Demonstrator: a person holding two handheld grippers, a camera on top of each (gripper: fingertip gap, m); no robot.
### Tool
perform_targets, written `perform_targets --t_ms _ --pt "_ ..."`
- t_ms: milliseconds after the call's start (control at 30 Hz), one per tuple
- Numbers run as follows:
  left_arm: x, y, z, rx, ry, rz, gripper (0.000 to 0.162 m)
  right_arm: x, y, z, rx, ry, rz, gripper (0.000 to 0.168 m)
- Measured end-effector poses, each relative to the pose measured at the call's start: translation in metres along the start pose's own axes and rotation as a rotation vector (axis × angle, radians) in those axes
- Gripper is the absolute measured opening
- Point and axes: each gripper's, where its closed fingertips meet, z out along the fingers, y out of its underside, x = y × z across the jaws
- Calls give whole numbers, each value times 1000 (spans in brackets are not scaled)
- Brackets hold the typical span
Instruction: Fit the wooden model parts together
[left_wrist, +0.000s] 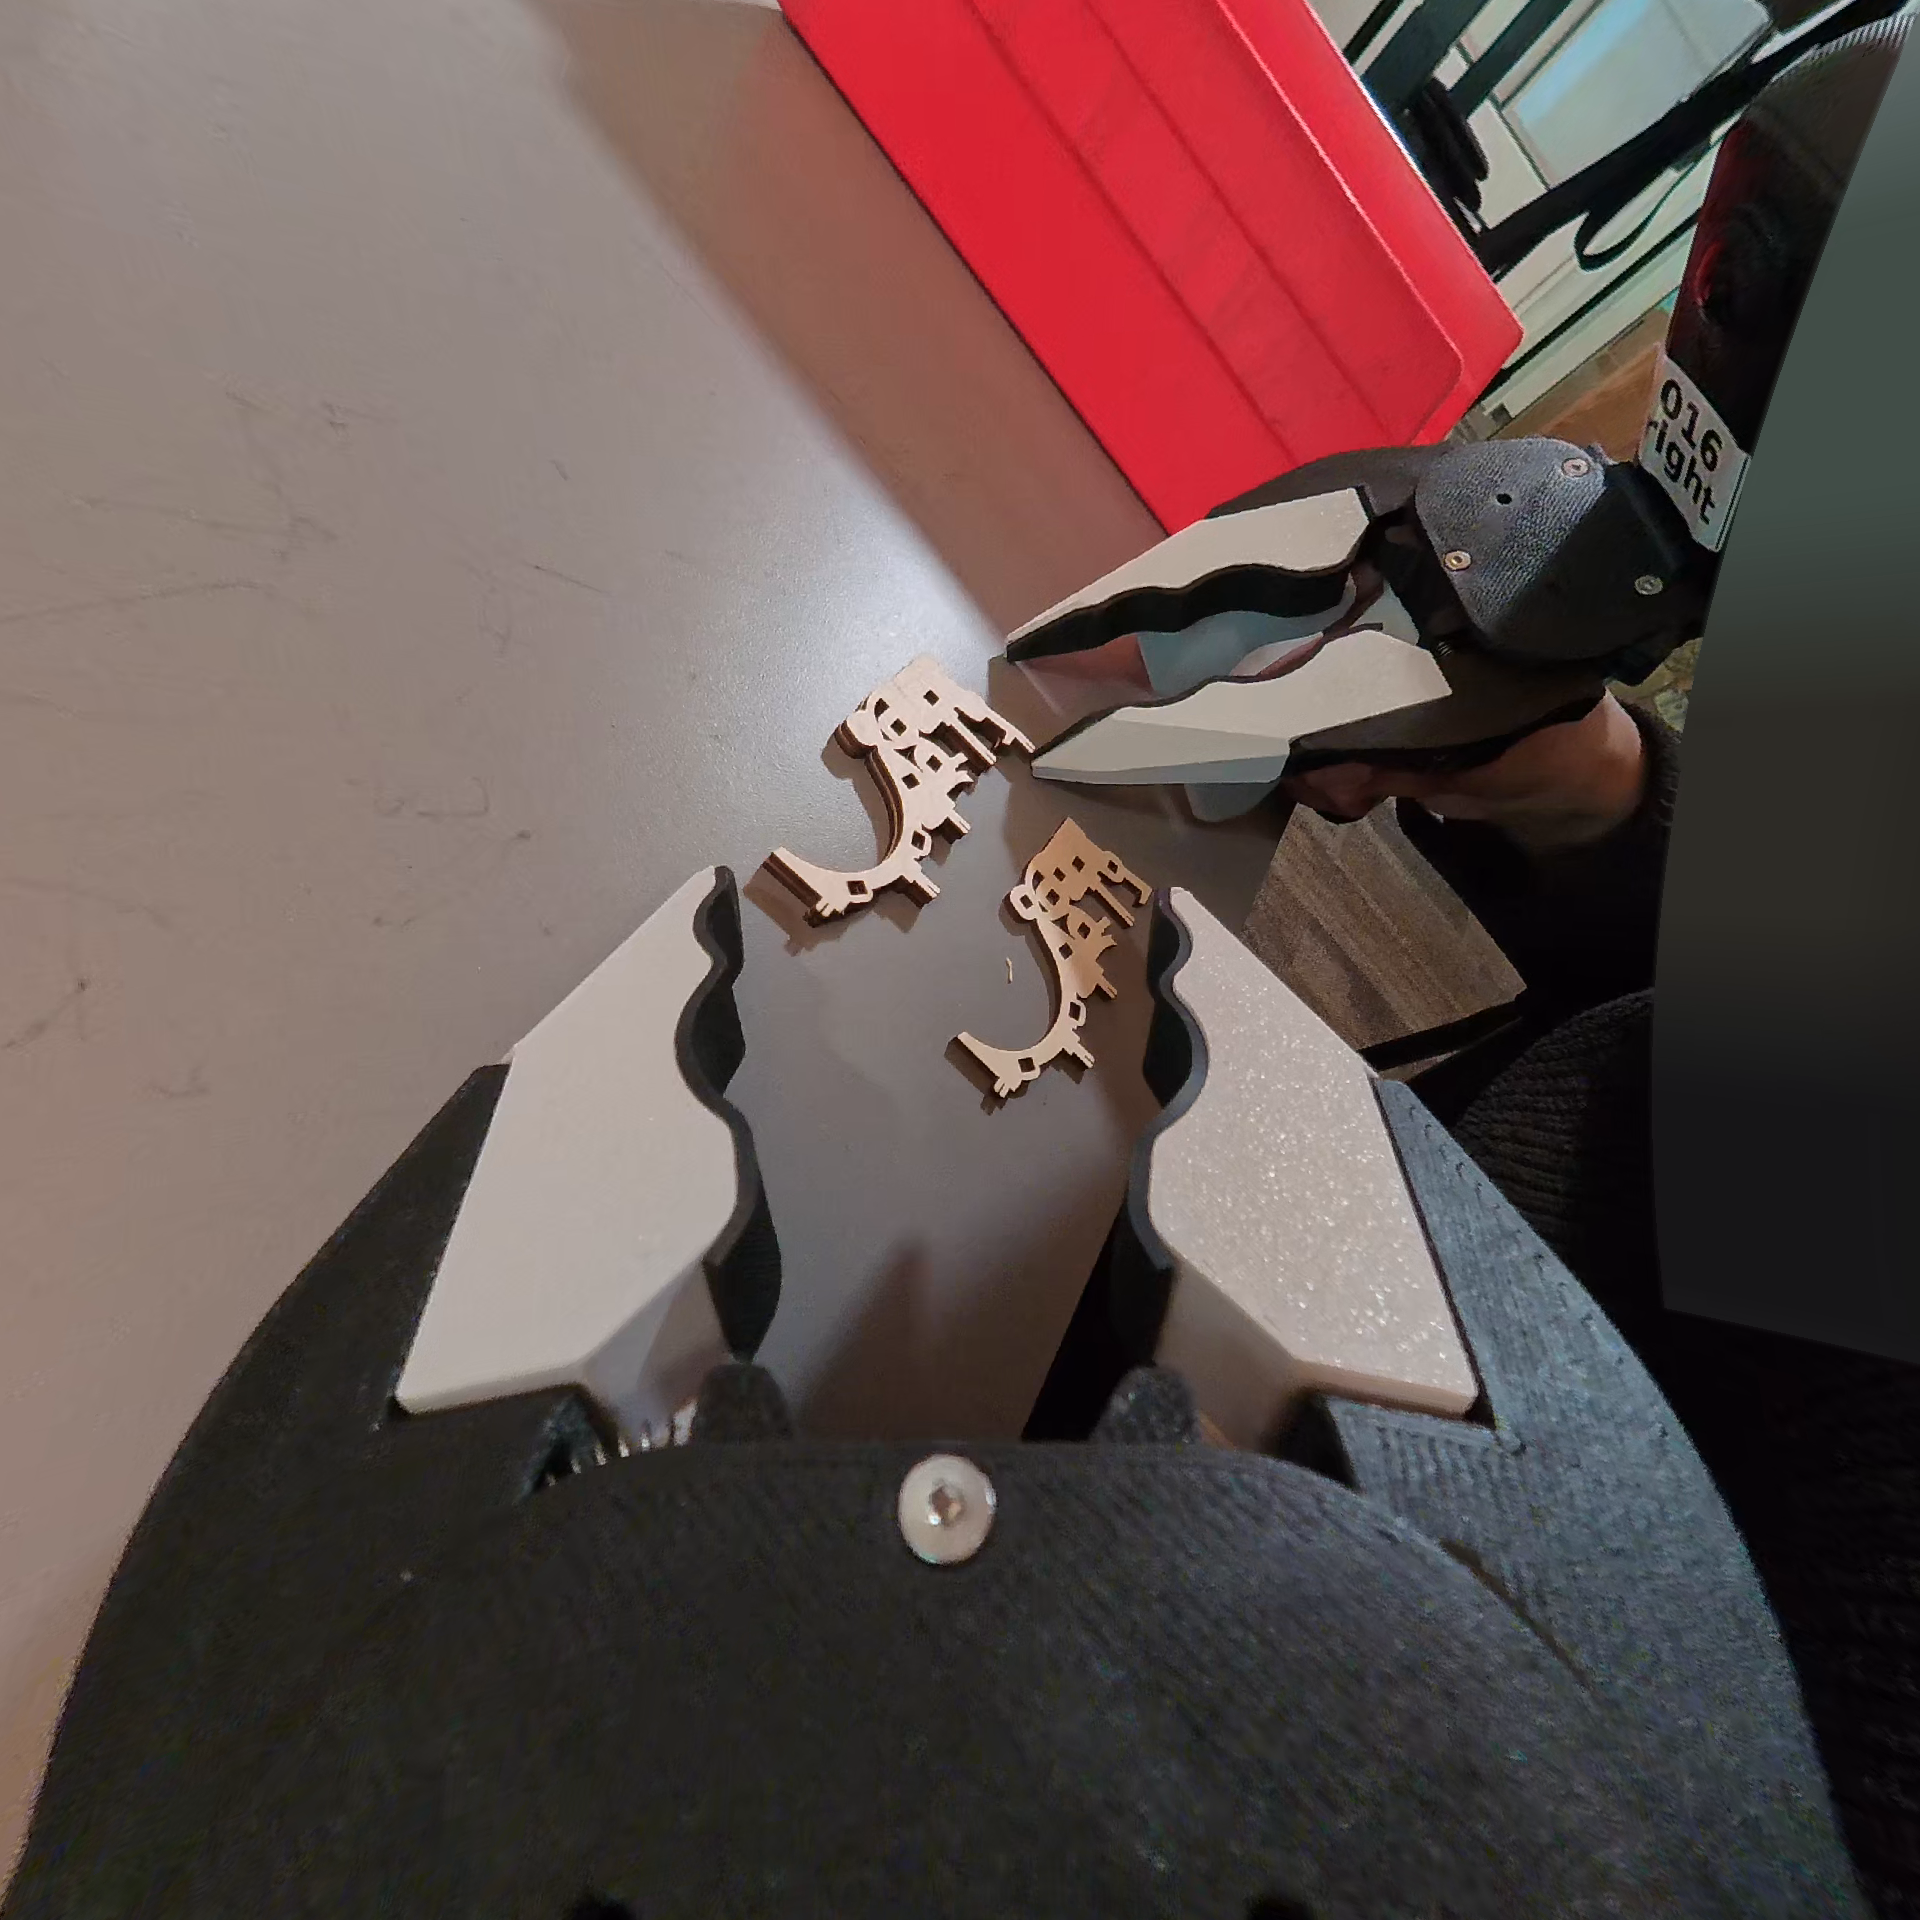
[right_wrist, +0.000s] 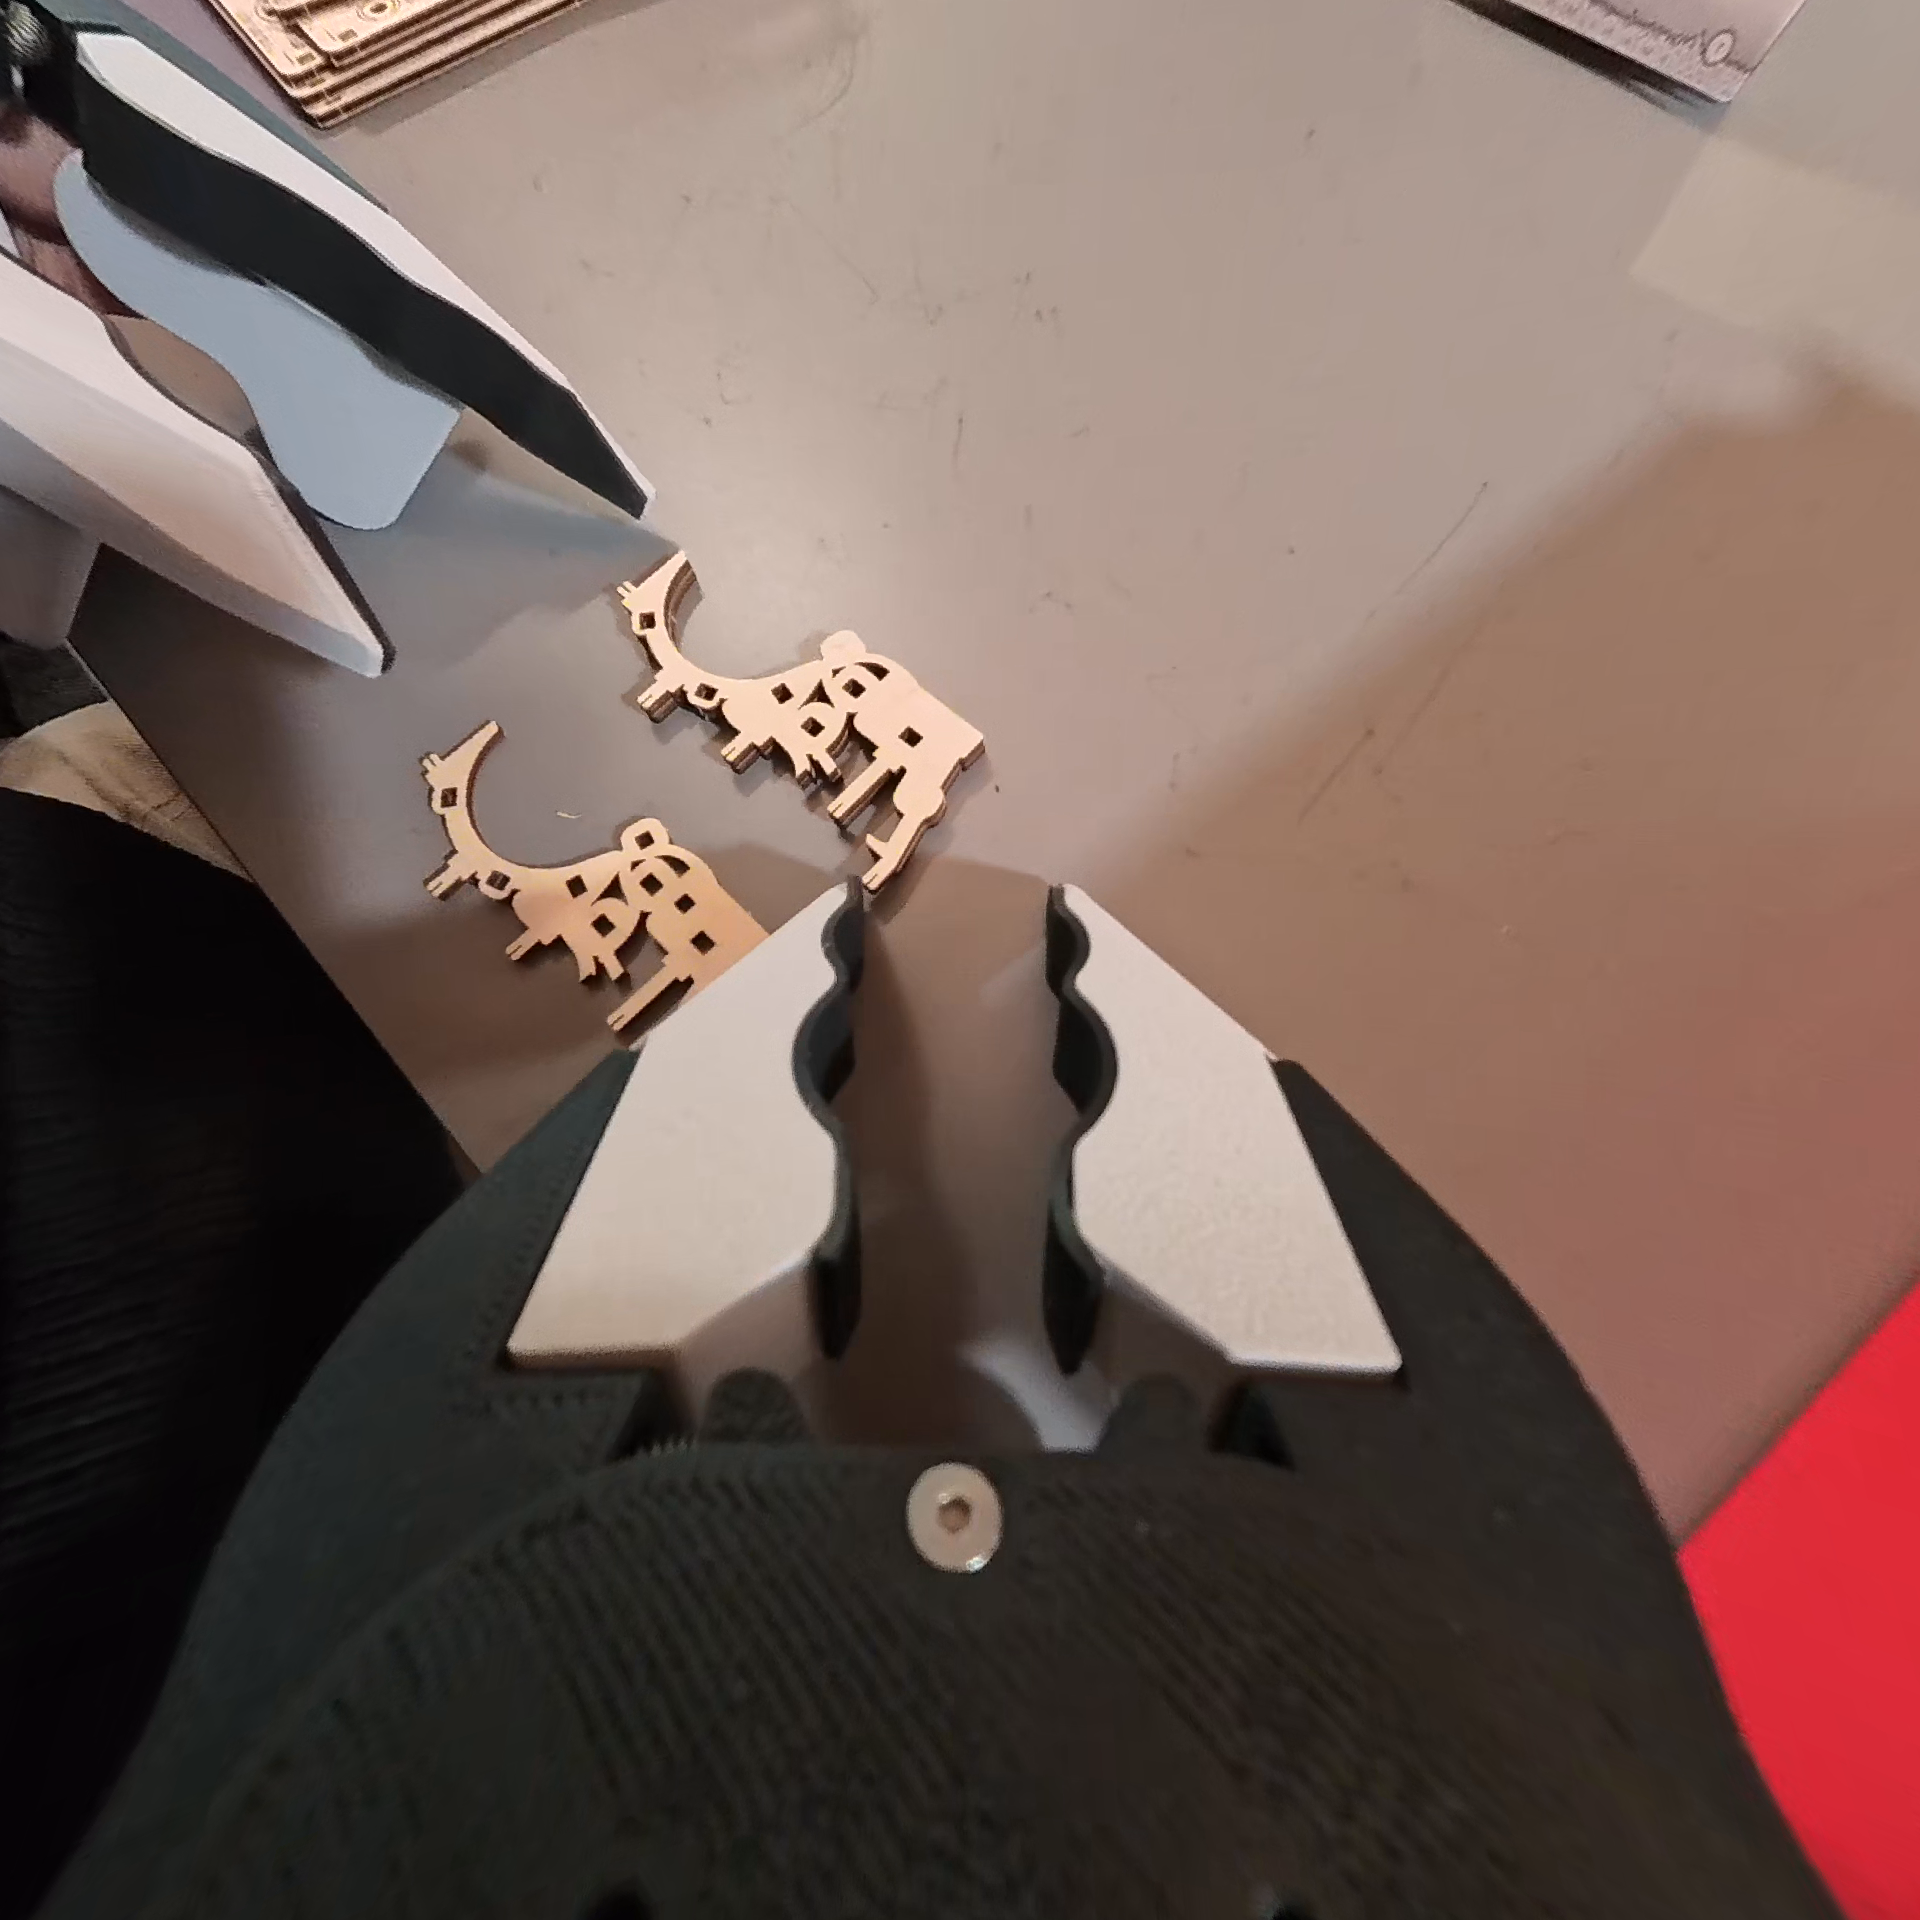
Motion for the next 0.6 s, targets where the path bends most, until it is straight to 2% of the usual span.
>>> perform_targets --t_ms 600 --pt "0 0 0 0 -1 1 78 -1 0 0 2 -1 -3 35"
